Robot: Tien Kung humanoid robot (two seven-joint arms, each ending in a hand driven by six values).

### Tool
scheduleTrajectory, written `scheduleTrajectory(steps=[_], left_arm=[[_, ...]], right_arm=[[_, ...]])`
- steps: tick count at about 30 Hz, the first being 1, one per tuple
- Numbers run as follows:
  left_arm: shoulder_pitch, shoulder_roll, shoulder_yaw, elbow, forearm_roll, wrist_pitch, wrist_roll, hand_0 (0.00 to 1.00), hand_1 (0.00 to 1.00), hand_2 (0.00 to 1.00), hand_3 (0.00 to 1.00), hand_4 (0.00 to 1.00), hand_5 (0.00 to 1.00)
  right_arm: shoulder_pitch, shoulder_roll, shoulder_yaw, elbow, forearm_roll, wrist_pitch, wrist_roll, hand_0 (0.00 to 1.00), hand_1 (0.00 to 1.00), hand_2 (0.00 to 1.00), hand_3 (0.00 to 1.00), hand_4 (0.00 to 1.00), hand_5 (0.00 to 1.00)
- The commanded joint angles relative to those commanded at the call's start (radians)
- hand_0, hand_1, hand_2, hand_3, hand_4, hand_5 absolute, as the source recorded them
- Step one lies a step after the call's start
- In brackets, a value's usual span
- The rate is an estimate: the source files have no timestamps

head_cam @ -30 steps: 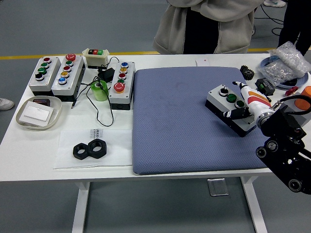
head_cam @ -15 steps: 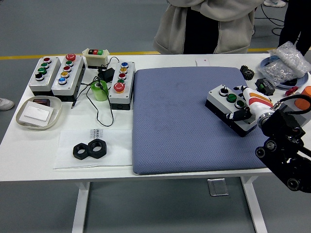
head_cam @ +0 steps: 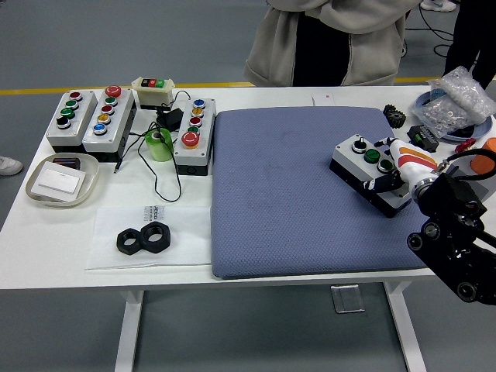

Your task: Pick up the button,place it on the desk,press the button,press the button

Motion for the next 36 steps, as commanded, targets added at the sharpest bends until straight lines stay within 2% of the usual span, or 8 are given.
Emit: scheduleTrajectory(steps=[1,2,6,12,19,20,26,36], left_arm=[[0.0,0.0,0.002,0.0,-0.003,0.0,-0.001,0.728,0.838,0.902,0.83,0.647,0.998],[0.0,0.0,0.003,0.0,-0.004,0.0,-0.001,0.728,0.838,0.902,0.83,0.646,0.998],[-0.001,0.0,0.003,0.0,-0.005,0.0,-0.001,0.728,0.838,0.902,0.83,0.646,0.998],[-0.001,-0.001,0.006,0.001,-0.01,0.0,-0.002,0.728,0.837,0.903,0.829,0.647,0.998],[-0.003,0.0,0.007,0.001,-0.013,-0.001,-0.003,0.727,0.838,0.903,0.829,0.648,0.998],[-0.003,0.0,0.007,0.001,-0.013,-0.001,-0.003,0.727,0.837,0.903,0.829,0.649,0.998],[-0.004,-0.001,0.005,0.001,-0.011,0.0,-0.002,0.728,0.838,0.903,0.829,0.65,0.998],[-0.004,-0.002,0.003,0.002,-0.01,0.001,0.0,0.728,0.838,0.903,0.829,0.65,0.998]], right_arm=[[0.0,-0.001,-0.002,-0.001,0.0,0.001,0.0,0.68,0.552,0.554,0.717,0.921,0.089],[0.0,-0.002,-0.003,-0.001,0.0,0.001,0.0,0.575,0.484,0.488,0.666,0.822,0.002],[0.001,-0.009,-0.01,-0.001,0.005,0.006,0.003,0.575,0.484,0.488,0.666,0.822,0.002],[0.004,-0.045,-0.037,0.012,0.056,0.032,0.052,0.575,0.483,0.486,0.667,0.815,0.002],[0.029,-0.113,-0.099,0.022,0.102,0.1,0.179,0.603,0.489,0.492,0.678,0.831,0.002],[0.03,-0.115,-0.101,0.022,0.102,0.102,0.185,0.639,0.501,0.496,0.689,0.831,0.002],[0.052,-0.163,-0.153,0.039,0.084,0.154,0.308,0.65,0.506,0.497,0.692,0.832,0.002],[0.083,-0.22,-0.22,0.059,0.039,0.153,0.49,0.633,0.497,0.489,0.681,0.841,0.002]])
